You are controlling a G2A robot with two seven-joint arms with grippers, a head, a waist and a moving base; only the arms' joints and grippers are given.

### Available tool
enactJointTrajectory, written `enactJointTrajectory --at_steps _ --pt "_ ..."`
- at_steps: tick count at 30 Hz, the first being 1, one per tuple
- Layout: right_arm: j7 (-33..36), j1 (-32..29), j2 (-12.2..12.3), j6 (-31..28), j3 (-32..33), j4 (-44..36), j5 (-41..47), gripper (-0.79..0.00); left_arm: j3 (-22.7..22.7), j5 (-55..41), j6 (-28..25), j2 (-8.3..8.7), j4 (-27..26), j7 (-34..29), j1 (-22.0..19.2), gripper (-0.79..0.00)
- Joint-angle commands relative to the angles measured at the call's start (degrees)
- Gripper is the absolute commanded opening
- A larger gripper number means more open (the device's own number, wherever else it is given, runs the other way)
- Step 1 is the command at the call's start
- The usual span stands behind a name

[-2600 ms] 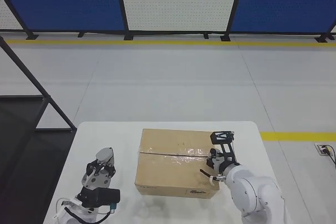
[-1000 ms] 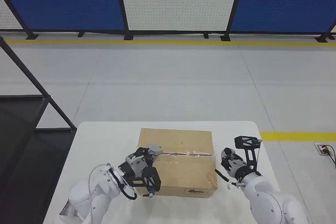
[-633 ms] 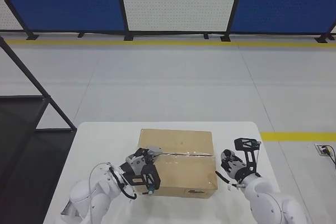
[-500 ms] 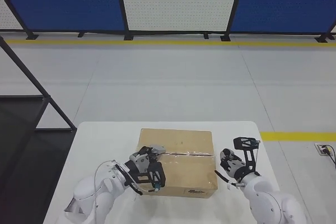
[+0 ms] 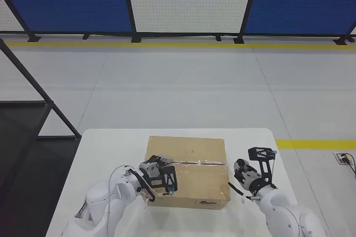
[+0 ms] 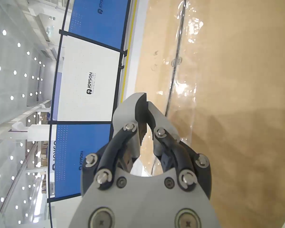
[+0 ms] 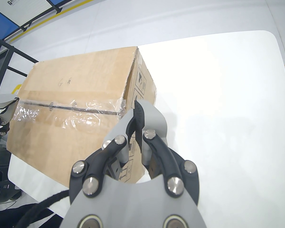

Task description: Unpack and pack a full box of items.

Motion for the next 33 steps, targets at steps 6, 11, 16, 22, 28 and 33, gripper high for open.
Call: enactJointTrajectory --at_steps 6,11,16,22,28,33 --pt "0.4 0.2 0.3 -2.3 -2.8 -3.1 -1.3 -0.785 -4.4 -2.1 0.6 0.86 -1.3 0.4 3.5 -0.785" --pt "4.4 2.3 0.5 -5.1 -6.7 -3.8 -4.4 -0.785 -7.9 -5.5 4.9 1.20 -2.1 1.9 5.7 -0.785" --pt "5.6 3.0 0.5 -3.8 -7.2 -3.8 -6.0 -0.785 -14.6 -12.6 13.7 1.46 -3.7 4.5 10.6 -0.785" --pt "5.4 2.9 0.5 -4.1 -7.4 -3.7 -5.9 -0.785 -24.9 -22.9 24.1 1.68 -5.6 11.3 20.6 -0.785" --pt "6.7 9.0 -0.4 -3.5 -15.2 -0.3 -4.4 -0.785 -29.3 -31.6 33.2 1.22 -4.6 19.2 27.1 -0.619" --pt "9.4 18.4 -2.4 2.2 -23.1 5.2 3.5 -0.785 -30.7 -39.8 38.7 0.58 -2.9 24.1 29.7 0.000"
